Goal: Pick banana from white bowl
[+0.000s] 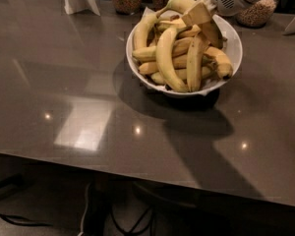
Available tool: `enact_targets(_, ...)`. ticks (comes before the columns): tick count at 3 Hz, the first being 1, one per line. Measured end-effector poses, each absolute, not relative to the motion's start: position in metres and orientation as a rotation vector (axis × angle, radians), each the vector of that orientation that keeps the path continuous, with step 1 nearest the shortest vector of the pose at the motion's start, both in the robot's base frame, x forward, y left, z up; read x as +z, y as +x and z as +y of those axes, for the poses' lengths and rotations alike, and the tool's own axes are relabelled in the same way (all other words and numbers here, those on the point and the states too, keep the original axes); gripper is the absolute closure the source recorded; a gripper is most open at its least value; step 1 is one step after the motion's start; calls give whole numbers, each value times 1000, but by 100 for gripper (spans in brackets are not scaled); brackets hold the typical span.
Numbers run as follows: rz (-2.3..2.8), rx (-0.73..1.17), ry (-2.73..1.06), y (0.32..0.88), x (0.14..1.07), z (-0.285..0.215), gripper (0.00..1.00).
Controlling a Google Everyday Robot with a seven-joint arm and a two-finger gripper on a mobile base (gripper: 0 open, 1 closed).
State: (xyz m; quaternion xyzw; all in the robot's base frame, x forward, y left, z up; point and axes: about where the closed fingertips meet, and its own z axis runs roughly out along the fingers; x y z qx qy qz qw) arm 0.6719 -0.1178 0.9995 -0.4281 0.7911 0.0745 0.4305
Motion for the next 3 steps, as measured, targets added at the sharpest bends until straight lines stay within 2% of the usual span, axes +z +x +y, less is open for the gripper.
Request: enact_targets(3,2037,87,-1140,623,1027,-134,100)
